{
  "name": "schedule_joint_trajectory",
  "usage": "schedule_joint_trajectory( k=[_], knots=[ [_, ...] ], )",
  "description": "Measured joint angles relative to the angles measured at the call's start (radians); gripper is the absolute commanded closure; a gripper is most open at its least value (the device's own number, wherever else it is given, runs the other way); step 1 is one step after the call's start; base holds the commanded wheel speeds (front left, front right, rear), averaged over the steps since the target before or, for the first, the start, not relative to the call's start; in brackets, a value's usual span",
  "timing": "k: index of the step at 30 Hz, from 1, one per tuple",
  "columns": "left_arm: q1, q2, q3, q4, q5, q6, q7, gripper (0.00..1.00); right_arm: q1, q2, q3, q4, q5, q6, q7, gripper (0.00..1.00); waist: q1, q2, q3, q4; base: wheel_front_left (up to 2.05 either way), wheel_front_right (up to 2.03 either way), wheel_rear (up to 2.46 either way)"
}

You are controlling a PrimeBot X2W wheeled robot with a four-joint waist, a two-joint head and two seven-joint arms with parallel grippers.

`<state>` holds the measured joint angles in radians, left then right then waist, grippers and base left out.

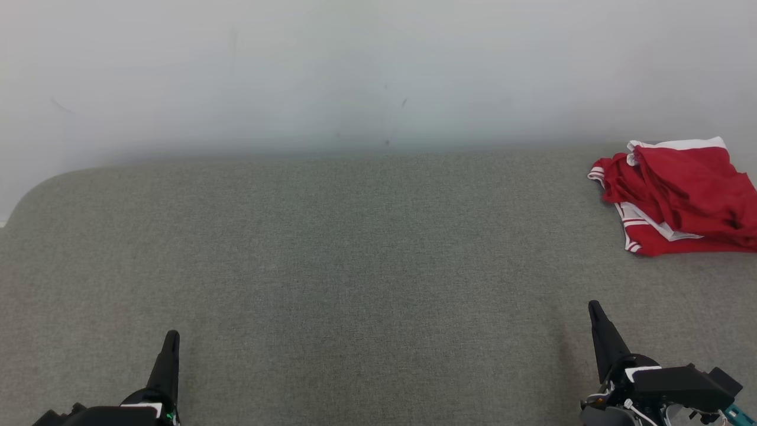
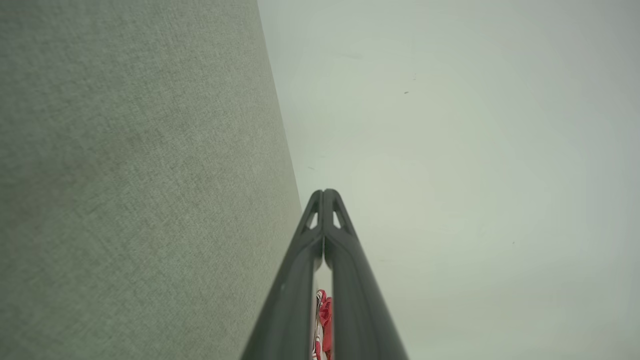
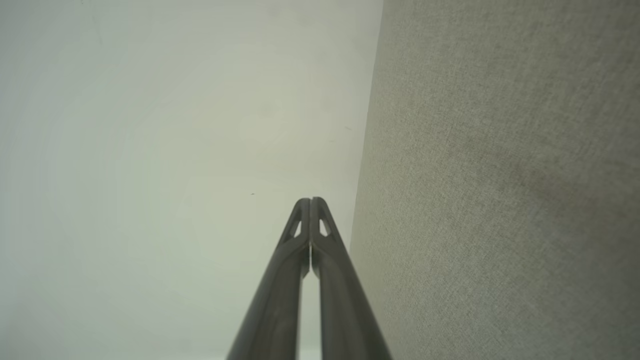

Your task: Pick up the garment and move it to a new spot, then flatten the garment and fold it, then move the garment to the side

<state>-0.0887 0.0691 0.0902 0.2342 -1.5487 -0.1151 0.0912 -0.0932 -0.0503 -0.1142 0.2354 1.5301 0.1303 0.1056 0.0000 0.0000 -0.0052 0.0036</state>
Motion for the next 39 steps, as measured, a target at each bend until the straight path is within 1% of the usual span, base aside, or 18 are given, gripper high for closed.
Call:
schedule_joint_trajectory(
  k=[11,39],
  knots=[
    [-0.014,-0.011,0.014,0.011,-0.067,-0.017,0.013,1.0,-0.012,0.0,0.0,0.011,0.08,0.0,0.008,1.0,0.0,0.0,0.008,-0.004,0.0,0.0,0.0],
    [-0.015,-0.014,0.017,0.012,-0.07,-0.017,0.016,1.0,-0.014,0.0,0.0,0.011,0.082,0.0,0.008,1.0,0.0,0.0,0.008,-0.004,0.0,0.0,0.0]
  ],
)
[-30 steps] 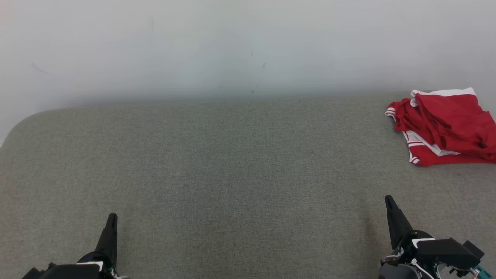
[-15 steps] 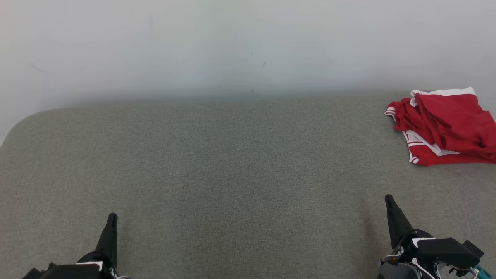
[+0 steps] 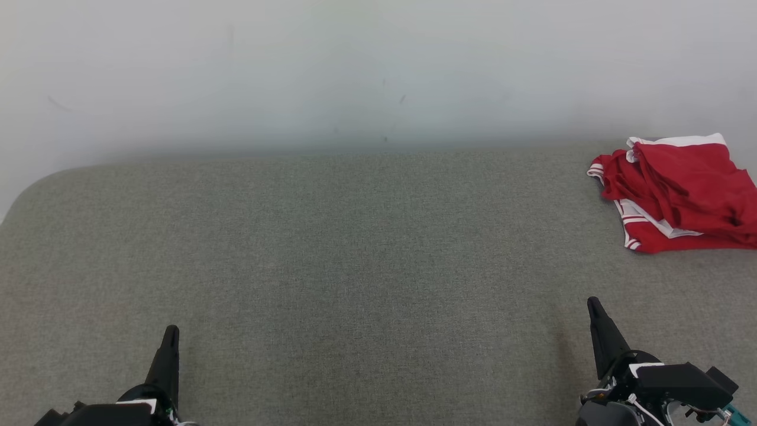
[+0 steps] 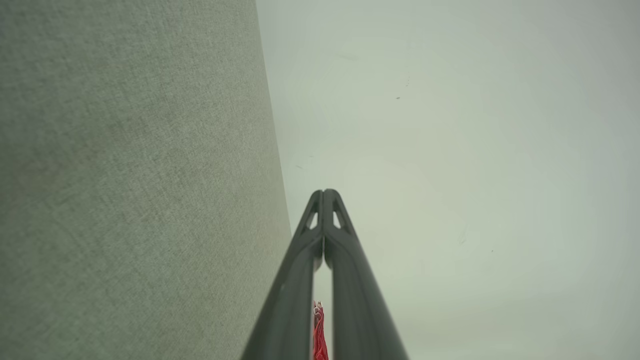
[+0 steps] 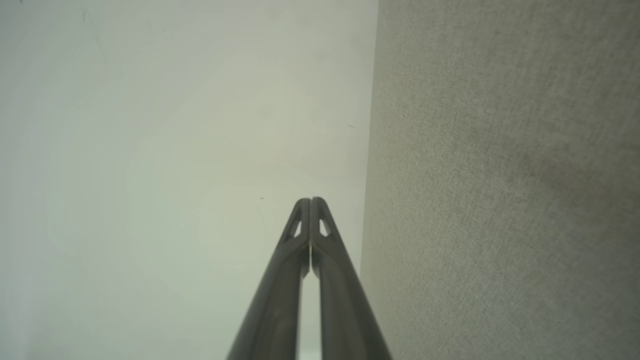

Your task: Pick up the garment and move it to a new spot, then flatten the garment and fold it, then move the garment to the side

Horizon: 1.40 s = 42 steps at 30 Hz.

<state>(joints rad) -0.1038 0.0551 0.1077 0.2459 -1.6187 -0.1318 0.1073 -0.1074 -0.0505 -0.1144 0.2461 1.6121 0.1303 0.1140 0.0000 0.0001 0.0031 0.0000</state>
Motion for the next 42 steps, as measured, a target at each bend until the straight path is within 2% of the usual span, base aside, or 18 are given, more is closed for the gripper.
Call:
schedule_joint_trajectory(
  k=[42],
  knots=[
    [0.0,-0.002,0.003,0.0,0.001,0.0,0.003,1.0,0.0,0.0,0.0,0.0,0.0,0.0,0.0,1.0,0.0,0.0,0.0,0.0,0.0,0.0,0.0]
  ],
)
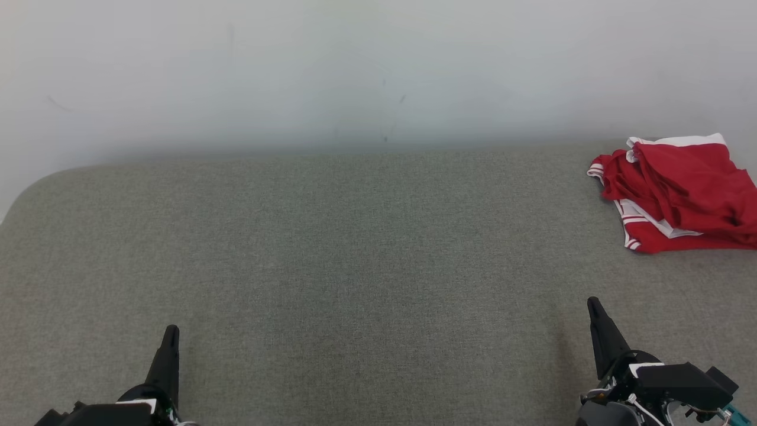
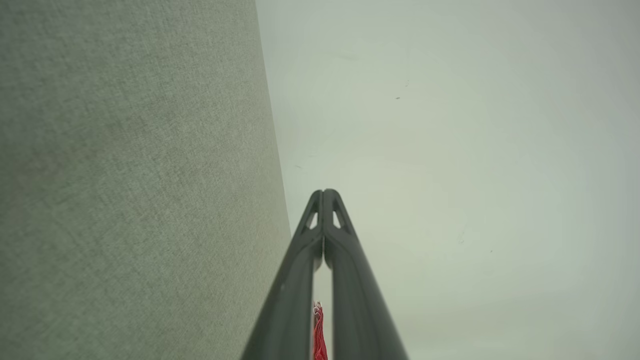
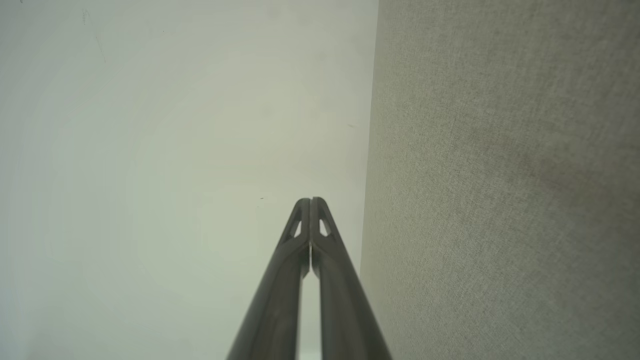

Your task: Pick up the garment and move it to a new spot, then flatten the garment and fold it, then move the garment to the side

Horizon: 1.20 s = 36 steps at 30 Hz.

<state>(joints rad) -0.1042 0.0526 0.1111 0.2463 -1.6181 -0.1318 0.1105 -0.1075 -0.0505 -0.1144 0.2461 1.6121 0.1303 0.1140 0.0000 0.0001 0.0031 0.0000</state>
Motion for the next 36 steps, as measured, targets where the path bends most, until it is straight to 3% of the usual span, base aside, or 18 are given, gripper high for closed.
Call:
schedule_joint_trajectory(
  k=[36],
  knots=[
    [0.0,-0.001,0.002,0.0,0.001,0.0,0.001,1.0,0.0,0.0,0.0,0.0,0.0,0.0,0.0,1.0,0.0,0.0,0.0,0.0,0.0,0.0,0.0]
  ],
)
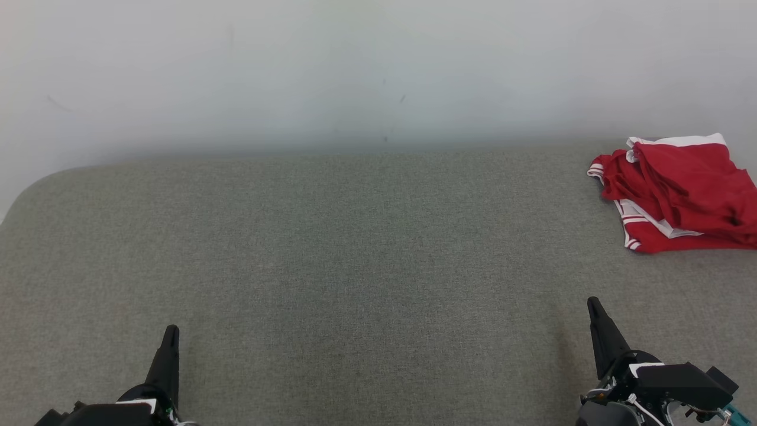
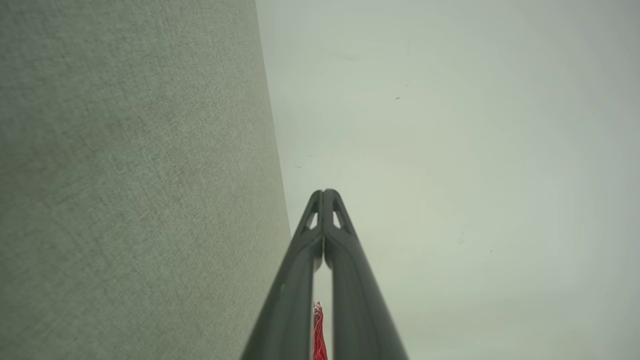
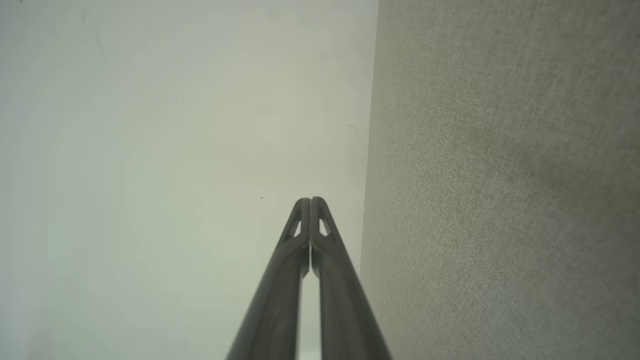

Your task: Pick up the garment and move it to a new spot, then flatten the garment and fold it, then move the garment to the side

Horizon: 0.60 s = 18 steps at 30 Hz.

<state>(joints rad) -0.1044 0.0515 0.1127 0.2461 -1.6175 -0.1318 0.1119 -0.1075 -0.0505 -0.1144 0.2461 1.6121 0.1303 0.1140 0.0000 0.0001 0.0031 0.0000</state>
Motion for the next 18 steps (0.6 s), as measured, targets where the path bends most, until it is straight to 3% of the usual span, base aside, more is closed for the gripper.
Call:
schedule_joint_trajectory(
  k=[18],
  knots=[
    [0.0,0.0,0.0,0.0,0.001,0.0,0.0,1.0,0.0,0.0,0.0,0.0,0.0,0.0,0.0,1.0,0.0,0.0,0.0,0.0,0.0,0.0,0.0]
  ],
)
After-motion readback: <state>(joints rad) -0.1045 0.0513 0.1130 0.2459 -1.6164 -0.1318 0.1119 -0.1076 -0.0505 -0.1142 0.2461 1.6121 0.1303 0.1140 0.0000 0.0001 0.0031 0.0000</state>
